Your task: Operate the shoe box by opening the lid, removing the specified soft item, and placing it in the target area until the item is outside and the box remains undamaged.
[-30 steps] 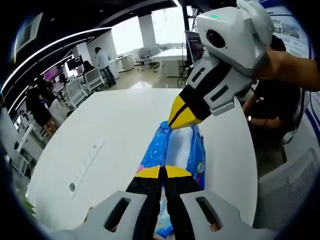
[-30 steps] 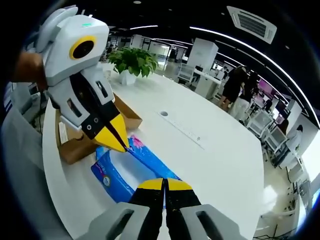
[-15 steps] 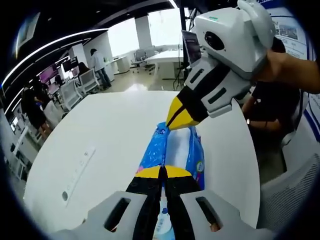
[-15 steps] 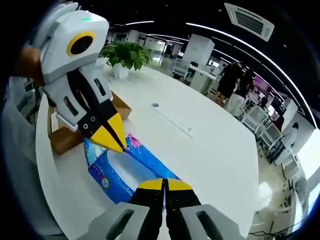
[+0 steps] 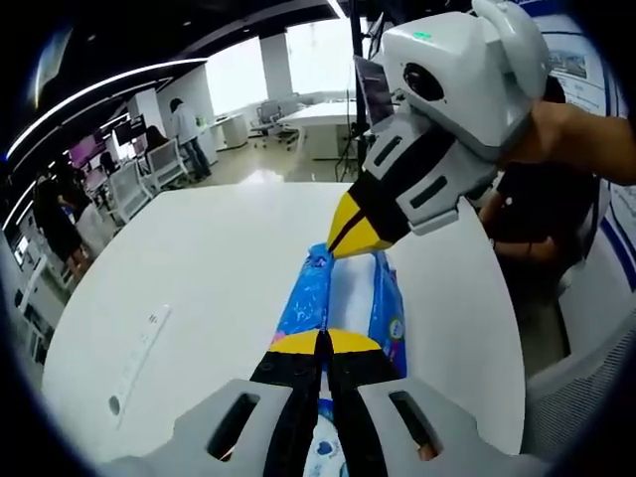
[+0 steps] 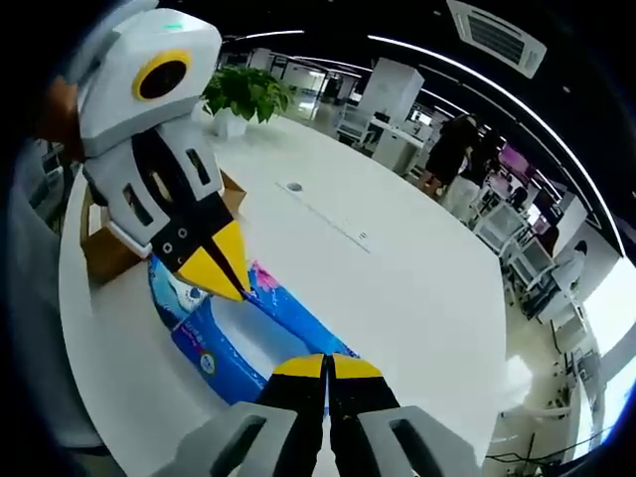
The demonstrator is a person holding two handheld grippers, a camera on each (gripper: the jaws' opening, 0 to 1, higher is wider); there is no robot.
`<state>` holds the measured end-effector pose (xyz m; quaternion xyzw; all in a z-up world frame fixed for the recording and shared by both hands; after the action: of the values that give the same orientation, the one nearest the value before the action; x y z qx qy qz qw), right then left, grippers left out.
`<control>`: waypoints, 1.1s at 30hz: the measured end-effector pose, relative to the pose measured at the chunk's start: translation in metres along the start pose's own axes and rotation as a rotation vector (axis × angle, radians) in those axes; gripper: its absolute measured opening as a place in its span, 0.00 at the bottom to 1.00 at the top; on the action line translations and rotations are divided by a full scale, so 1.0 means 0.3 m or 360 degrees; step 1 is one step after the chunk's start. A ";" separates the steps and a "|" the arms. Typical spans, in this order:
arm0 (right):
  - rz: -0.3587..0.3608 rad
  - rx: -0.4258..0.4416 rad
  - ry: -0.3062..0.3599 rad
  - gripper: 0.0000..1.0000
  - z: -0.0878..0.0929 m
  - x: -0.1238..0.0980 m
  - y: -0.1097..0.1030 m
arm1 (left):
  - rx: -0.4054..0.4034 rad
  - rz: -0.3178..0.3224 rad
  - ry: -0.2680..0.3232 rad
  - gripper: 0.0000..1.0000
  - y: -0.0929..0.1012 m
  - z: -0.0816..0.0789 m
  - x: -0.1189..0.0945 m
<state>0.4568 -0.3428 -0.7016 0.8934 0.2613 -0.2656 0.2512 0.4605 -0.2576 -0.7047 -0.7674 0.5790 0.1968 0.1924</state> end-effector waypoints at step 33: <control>-0.0030 -0.0002 -0.0115 0.00 0.178 0.098 0.014 | -0.0074 0.0088 -0.0091 0.00 0.012 0.130 0.186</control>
<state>0.4624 -0.3675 -0.7572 0.8806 0.2604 -0.2999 0.2585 0.4681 -0.2836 -0.7673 -0.7495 0.5895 0.2372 0.1855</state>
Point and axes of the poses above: the point that each gripper's makers call its tool centre point, and the gripper's own axes: x roughly forward along the fingers, y roughly to its right, z roughly out of its underside, the point moved 3 cm from there along -x, roughly backward along the fingers, and after that the axes turned 8 degrees about y, right-handed, at the moved point
